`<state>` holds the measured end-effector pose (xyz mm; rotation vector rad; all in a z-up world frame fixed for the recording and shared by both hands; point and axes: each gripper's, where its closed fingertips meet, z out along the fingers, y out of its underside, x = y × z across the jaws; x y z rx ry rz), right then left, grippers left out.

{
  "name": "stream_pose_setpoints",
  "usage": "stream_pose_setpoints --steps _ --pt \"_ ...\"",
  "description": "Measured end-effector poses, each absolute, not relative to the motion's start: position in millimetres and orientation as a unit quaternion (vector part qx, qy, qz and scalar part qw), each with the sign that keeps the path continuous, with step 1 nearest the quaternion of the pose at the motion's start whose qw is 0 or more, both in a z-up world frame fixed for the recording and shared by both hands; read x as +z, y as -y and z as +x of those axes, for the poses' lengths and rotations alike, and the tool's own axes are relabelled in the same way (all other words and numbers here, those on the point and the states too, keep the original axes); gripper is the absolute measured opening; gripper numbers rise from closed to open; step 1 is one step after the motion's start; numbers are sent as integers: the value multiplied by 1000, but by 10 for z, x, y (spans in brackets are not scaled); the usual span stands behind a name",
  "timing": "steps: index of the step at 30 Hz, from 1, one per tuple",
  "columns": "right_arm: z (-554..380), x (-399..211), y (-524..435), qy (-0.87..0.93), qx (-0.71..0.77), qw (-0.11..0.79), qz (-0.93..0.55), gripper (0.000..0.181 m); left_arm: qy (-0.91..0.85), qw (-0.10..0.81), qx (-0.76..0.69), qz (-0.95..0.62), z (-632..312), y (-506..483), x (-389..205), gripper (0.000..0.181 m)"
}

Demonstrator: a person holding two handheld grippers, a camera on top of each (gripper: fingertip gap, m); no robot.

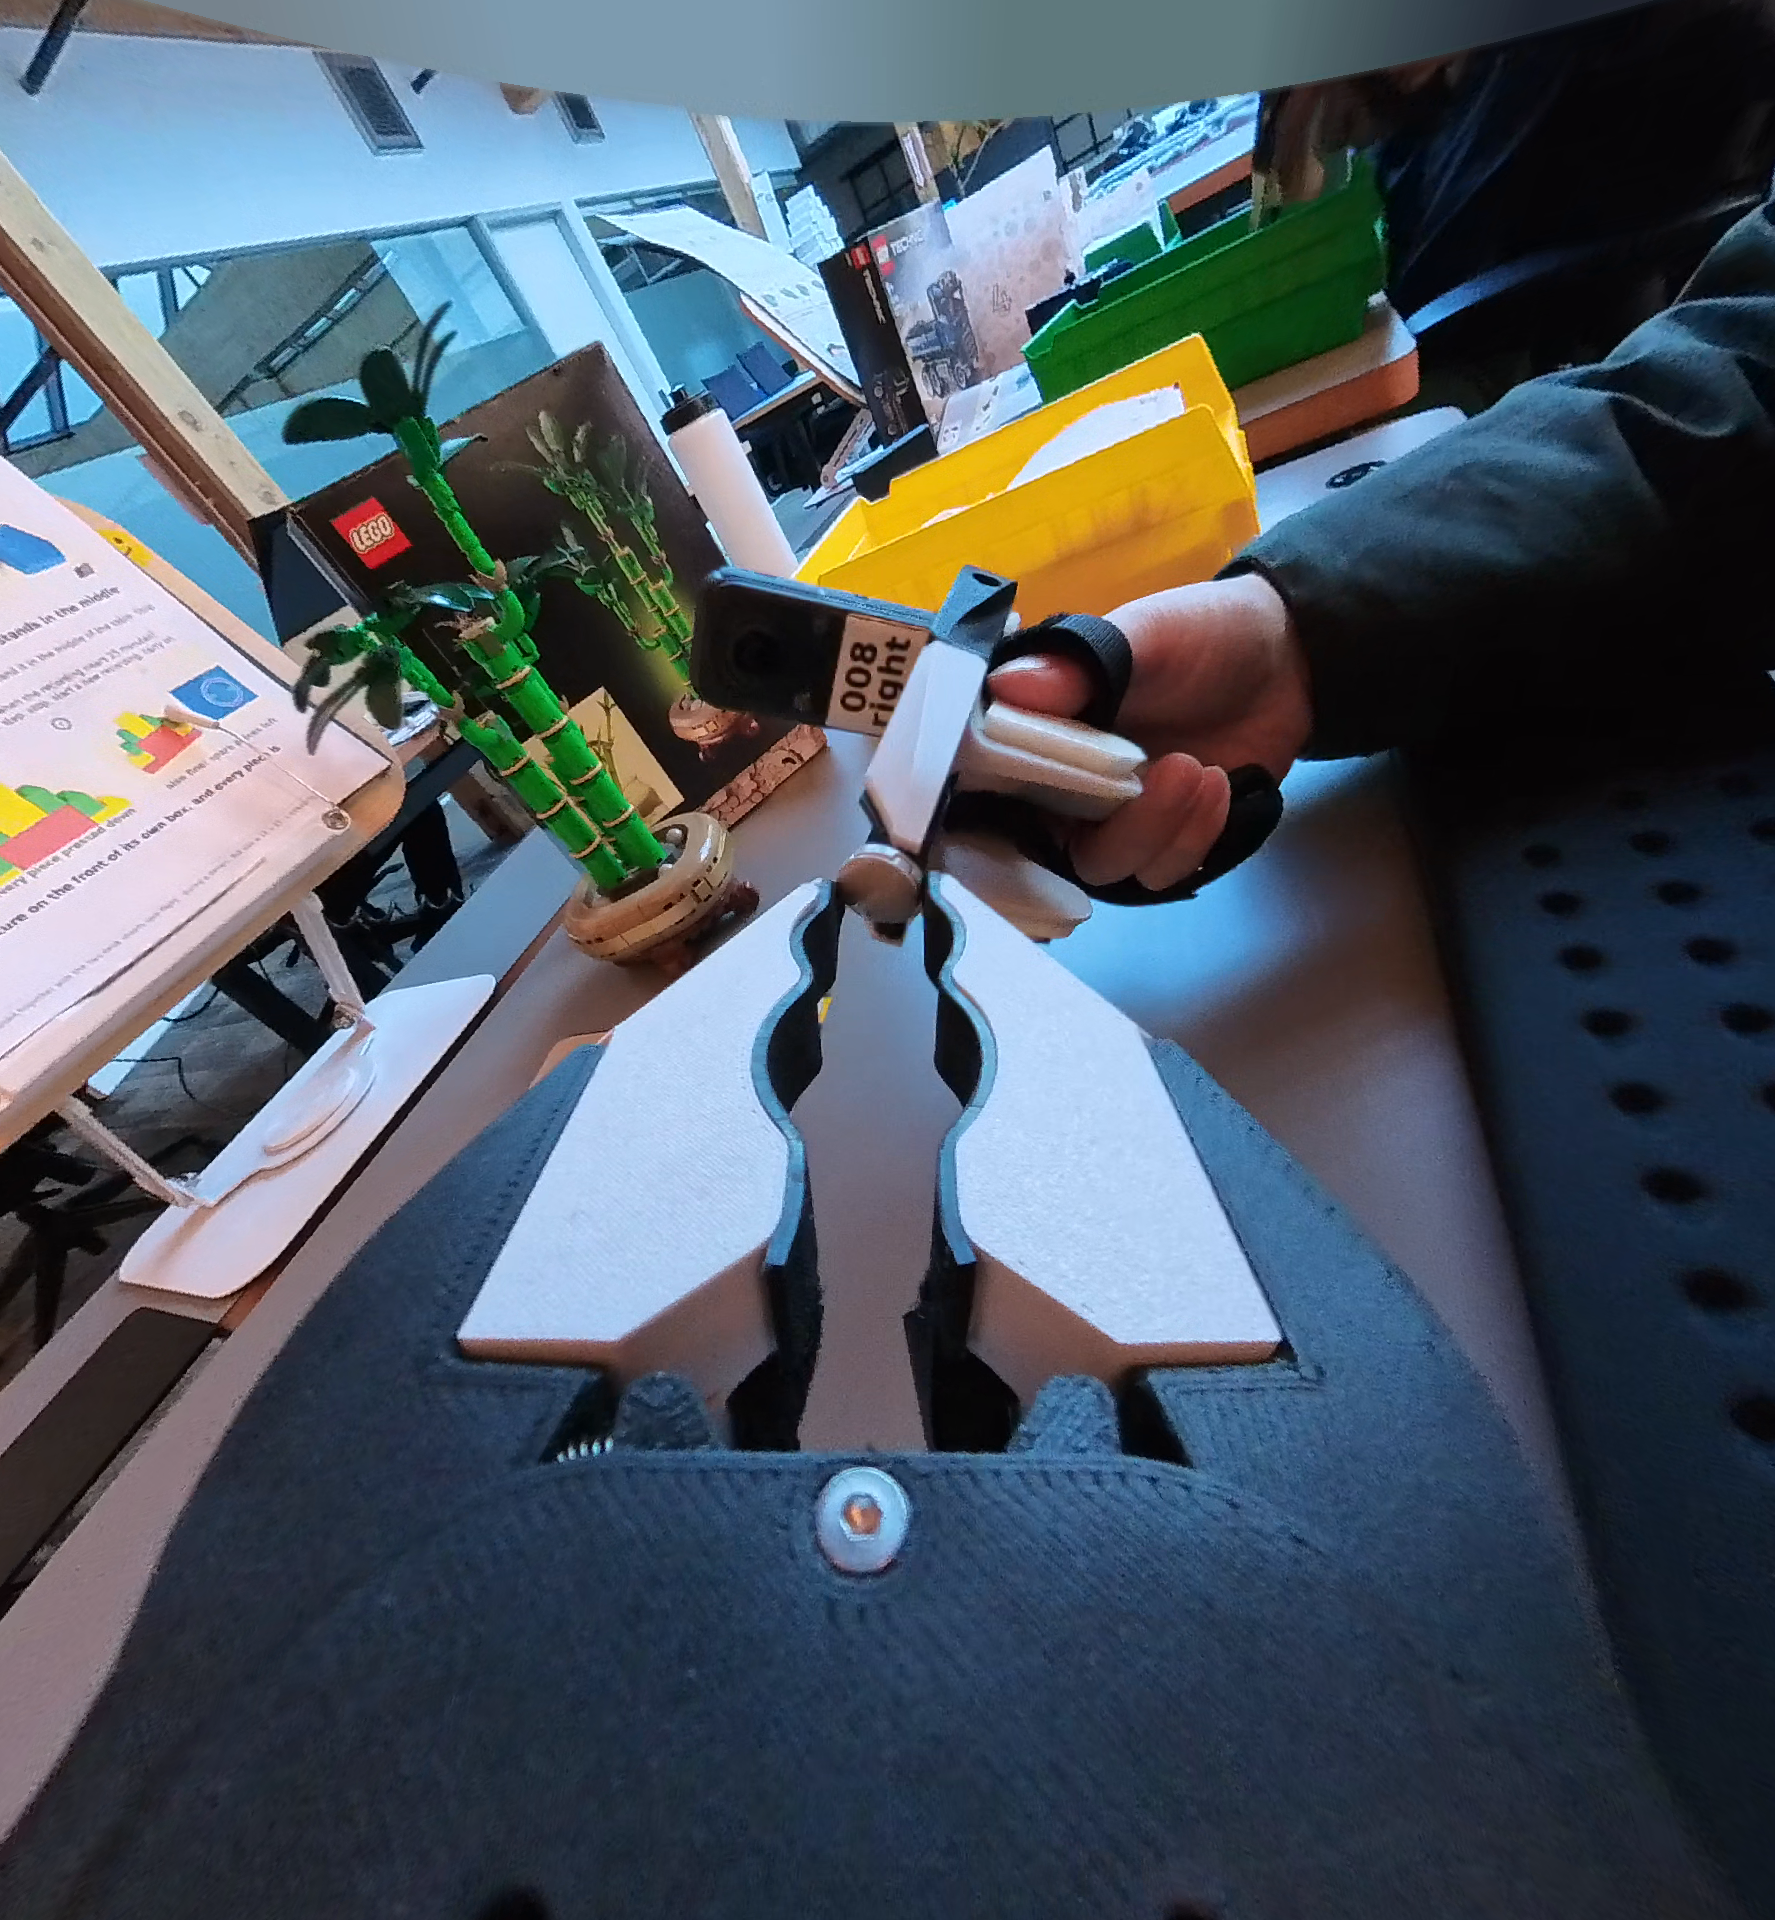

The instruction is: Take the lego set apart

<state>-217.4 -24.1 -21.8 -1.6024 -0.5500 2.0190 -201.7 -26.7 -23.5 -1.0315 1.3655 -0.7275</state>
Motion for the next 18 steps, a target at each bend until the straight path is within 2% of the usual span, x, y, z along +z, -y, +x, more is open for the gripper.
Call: stream_pose_setpoints --steps 10,13,18 --pt "-2179 -289 235 187 736 229 -609 21 -613 591 -270 -449 -2008 246 -353 14" --pt "-2180 -329 222 187 729 228 -618 14 -620 593 -258 -444 -1993 257 -376 14" --pt "-2162 -277 243 182 748 214 -601 20 -616 594 -268 -443 -2006 267 -347 14"
